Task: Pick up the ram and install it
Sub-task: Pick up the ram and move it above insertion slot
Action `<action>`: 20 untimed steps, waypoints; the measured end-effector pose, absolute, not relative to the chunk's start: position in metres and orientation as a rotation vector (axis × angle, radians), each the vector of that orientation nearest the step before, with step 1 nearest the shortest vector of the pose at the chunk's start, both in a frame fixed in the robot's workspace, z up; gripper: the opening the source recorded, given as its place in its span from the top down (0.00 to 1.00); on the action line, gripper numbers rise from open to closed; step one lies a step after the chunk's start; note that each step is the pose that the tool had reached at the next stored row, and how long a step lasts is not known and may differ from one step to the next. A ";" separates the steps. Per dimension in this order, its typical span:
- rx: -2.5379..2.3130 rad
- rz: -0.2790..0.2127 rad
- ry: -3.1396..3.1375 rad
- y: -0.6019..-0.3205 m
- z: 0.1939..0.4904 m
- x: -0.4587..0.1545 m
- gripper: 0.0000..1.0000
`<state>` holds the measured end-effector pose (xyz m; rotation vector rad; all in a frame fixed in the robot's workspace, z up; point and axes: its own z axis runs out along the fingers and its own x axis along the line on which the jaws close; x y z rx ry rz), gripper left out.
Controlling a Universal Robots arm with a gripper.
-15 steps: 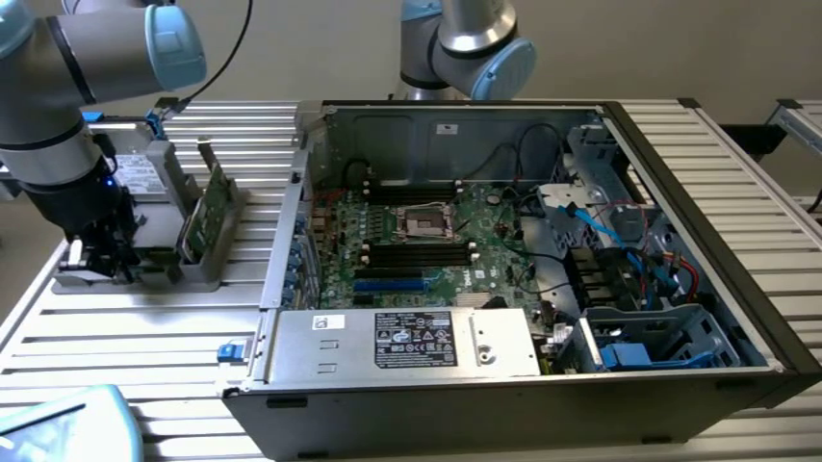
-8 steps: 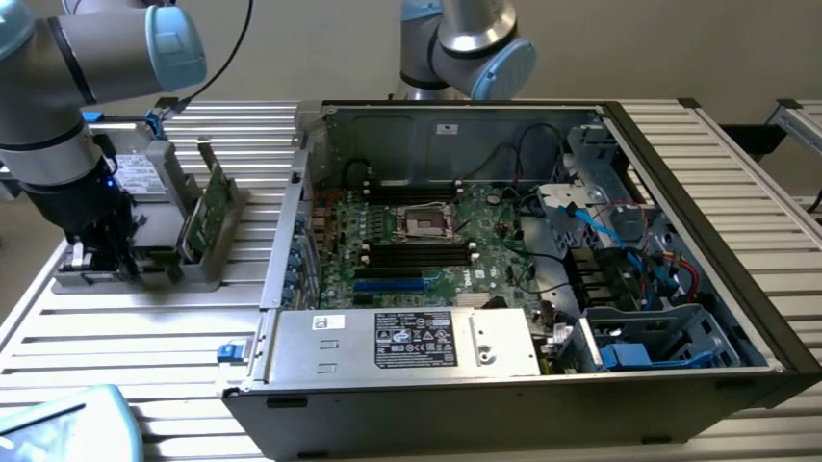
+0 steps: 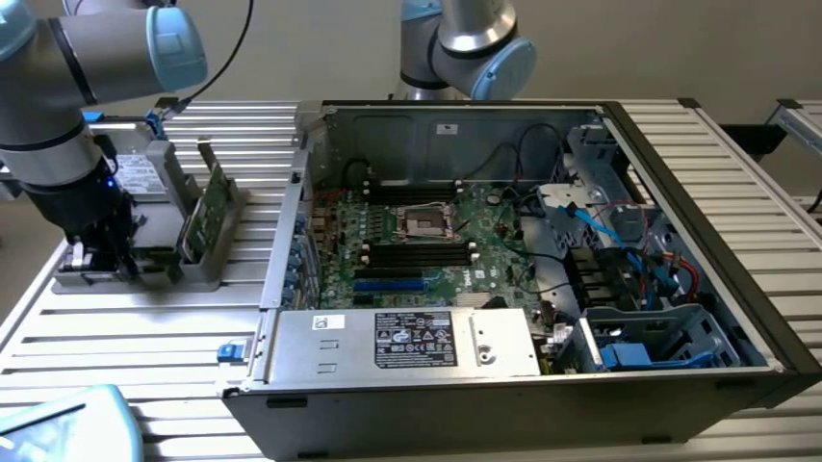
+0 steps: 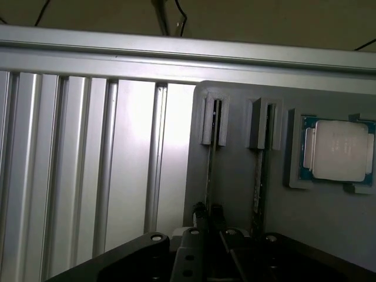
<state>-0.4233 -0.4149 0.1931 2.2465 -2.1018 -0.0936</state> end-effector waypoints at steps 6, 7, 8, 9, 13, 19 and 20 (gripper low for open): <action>2.245 -0.094 -2.103 -0.415 0.192 -0.423 0.87; 2.245 -0.094 -2.103 -0.415 0.191 -0.423 0.87; 2.245 -0.094 -2.103 -0.415 0.191 -0.423 0.87; 2.245 -0.094 -2.104 -0.415 0.191 -0.423 0.87; 2.244 -0.094 -2.104 -0.415 0.190 -0.423 0.87; 2.244 -0.094 -2.104 -0.415 0.190 -0.423 0.87; 2.244 -0.094 -2.104 -0.415 0.190 -0.423 0.87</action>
